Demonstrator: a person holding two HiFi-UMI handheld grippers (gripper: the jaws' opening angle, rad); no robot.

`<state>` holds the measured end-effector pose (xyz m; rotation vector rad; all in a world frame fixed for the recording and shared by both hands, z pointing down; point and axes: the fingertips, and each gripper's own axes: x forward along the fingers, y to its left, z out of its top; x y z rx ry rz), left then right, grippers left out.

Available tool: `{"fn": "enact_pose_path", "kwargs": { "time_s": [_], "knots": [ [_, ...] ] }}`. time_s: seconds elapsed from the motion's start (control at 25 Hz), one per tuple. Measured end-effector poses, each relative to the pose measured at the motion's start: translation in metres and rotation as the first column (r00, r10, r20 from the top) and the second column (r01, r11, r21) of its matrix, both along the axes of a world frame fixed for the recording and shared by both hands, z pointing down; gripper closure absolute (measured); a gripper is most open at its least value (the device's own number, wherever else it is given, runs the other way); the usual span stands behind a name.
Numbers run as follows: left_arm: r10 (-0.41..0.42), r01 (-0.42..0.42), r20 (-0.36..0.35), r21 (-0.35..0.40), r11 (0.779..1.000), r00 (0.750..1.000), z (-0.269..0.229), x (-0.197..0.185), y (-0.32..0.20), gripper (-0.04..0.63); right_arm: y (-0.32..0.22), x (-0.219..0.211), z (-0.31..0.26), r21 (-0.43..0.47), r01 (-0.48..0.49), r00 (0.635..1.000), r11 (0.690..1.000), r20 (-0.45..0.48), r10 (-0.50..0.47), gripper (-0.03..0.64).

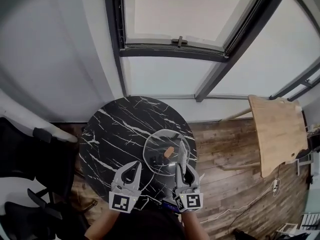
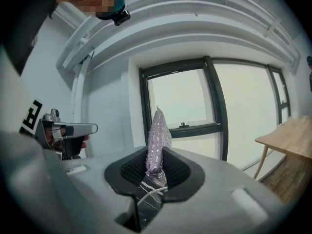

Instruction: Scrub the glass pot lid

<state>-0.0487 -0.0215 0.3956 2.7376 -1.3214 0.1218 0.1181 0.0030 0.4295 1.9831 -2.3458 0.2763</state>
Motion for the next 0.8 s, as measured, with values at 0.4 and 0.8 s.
{"fn": "enact_pose_path", "kwargs": {
  "time_s": [0.4, 0.8],
  "knots": [
    [0.012, -0.012, -0.012, 0.002, 1.0, 1.0, 0.006, 0.004, 0.006, 0.594, 0.004, 0.001, 0.006, -0.023, -0.003, 0.999, 1.0, -0.04, 0.002, 0.541],
    [-0.007, 0.007, -0.026, 0.007, 1.0, 1.0, 0.006, 0.0, 0.0, 0.594, 0.002, -0.006, 0.009, -0.033, 0.028, 0.998, 0.999, -0.053, -0.03, 0.541]
  ]
}}
